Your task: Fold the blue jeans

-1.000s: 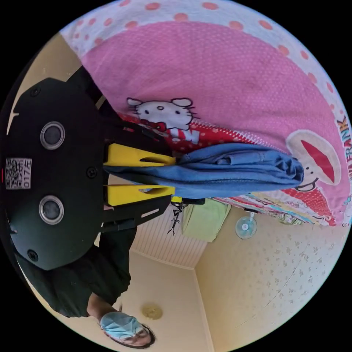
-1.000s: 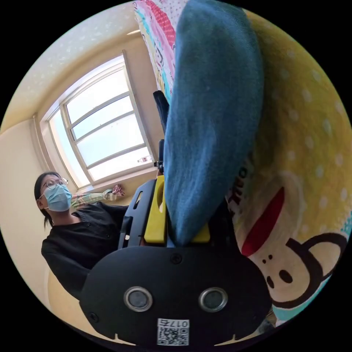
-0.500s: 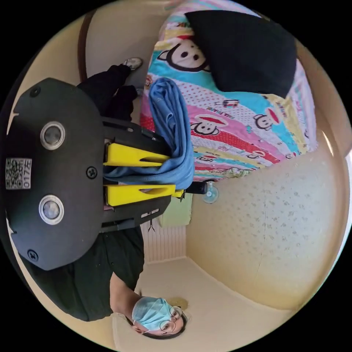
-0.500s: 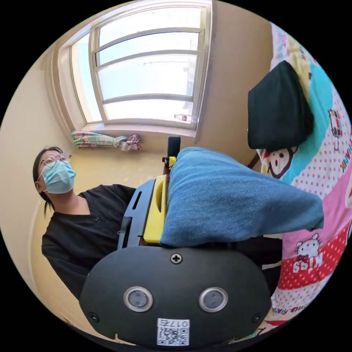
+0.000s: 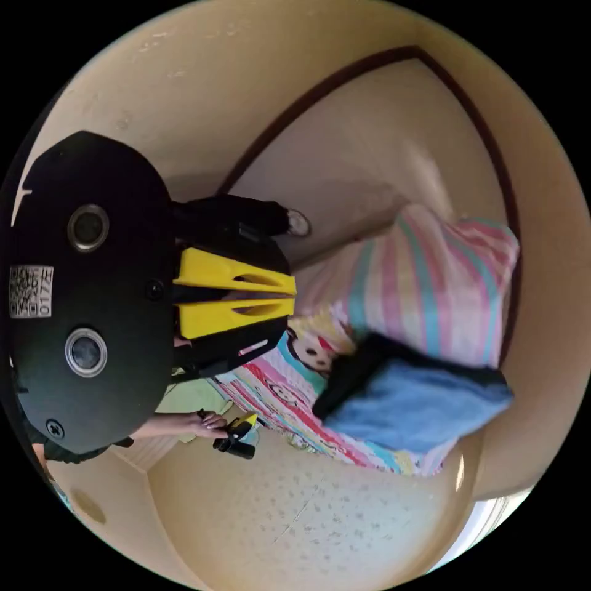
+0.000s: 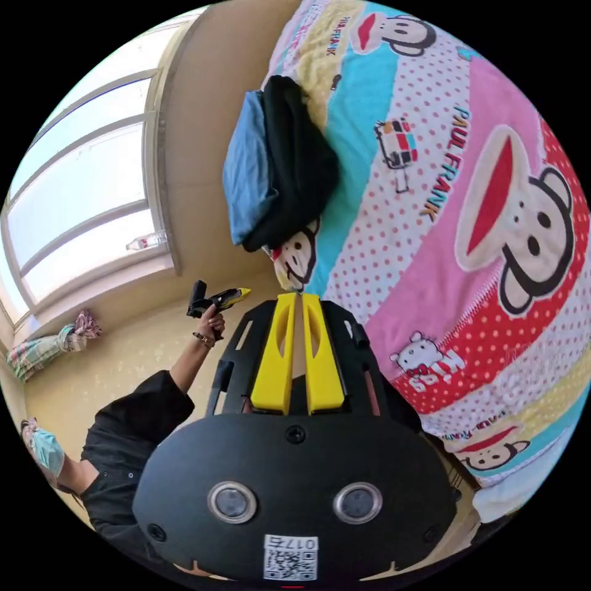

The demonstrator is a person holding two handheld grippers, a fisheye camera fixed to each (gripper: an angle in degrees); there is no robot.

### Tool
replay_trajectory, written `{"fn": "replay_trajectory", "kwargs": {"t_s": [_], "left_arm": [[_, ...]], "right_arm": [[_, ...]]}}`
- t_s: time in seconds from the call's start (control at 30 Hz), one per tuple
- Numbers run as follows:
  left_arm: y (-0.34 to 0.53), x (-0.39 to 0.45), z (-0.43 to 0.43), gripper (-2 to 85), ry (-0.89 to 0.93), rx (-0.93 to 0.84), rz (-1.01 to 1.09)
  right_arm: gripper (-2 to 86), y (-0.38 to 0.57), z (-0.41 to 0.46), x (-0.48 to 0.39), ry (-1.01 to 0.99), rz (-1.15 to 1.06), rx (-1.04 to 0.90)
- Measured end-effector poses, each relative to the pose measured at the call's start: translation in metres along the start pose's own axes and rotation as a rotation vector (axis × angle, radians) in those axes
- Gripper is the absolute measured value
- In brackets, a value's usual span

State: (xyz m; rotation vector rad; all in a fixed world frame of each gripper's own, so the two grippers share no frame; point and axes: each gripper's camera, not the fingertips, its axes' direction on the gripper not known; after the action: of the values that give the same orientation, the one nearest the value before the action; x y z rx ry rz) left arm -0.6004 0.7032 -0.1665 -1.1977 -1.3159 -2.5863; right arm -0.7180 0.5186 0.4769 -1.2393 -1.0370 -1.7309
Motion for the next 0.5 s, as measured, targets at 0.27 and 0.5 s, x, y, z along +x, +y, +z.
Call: {"fn": "replay_trajectory", "kwargs": {"t_s": [0.27, 0.5], "left_arm": [[0.143, -0.208, 0.141, -1.0, -0.145, -0.54, -0.527], [0.101, -0.179, 0.136, -1.0, 0.041, -0.394, -0.563]], "right_arm": [[0.8, 0.342, 0.031, 0.15, 0.372, 0.717, -0.33], [0.5, 0.534, 0.046, 0.147, 0.098, 1.219, -0.022]]}}
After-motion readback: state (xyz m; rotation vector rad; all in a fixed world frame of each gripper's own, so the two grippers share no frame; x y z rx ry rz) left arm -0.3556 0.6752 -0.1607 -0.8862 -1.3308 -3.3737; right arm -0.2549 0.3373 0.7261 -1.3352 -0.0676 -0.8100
